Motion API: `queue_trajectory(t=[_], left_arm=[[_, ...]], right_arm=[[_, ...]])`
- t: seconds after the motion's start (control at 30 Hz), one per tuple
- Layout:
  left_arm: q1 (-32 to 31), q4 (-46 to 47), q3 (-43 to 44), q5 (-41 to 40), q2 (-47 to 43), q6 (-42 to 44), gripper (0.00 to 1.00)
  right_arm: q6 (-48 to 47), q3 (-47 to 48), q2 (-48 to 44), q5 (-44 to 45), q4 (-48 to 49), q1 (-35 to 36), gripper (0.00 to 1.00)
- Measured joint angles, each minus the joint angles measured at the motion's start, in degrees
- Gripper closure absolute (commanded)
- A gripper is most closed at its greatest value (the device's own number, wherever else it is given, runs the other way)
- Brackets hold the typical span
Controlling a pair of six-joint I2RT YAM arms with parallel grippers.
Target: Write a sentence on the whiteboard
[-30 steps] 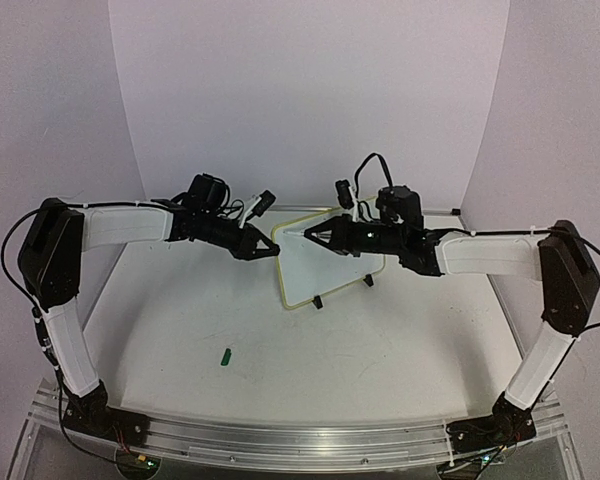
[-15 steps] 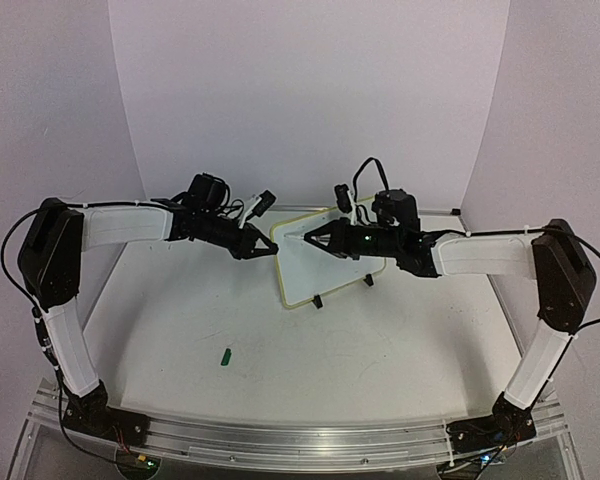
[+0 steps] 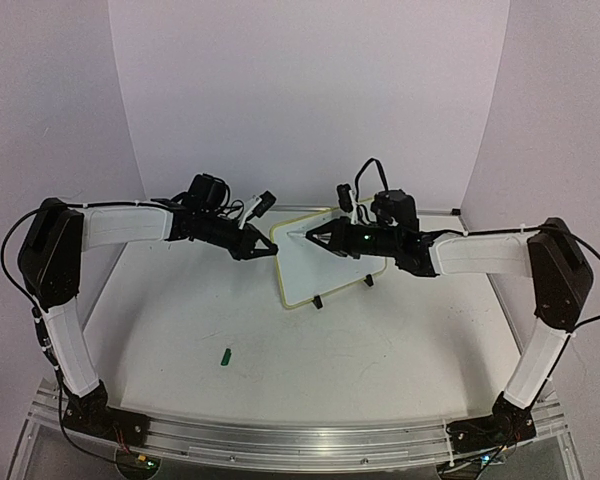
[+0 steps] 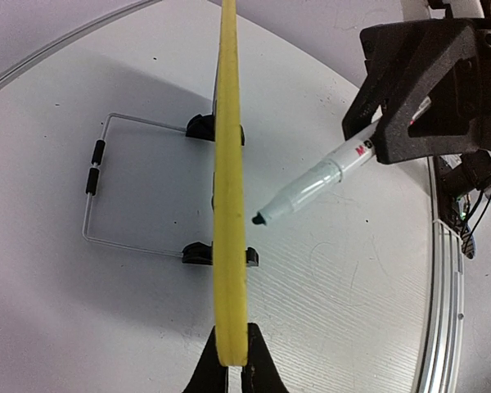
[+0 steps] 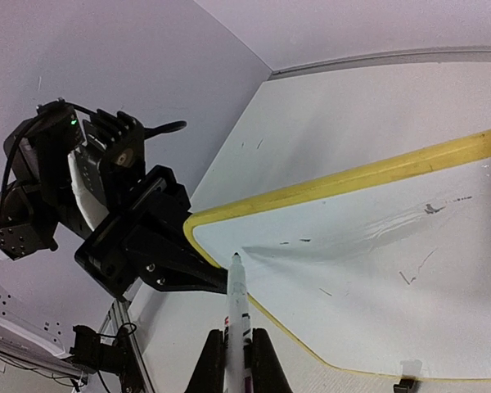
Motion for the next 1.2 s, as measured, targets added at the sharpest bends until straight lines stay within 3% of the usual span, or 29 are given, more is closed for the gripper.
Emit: queue_trajectory(t=[1.2], left_arm=[[0.2, -0.5, 0.1, -0.5, 0.0, 0.6, 1.00]], right_arm=[[-0.8, 2.3, 4.3, -3.7, -0.3, -0.2, 1.00]])
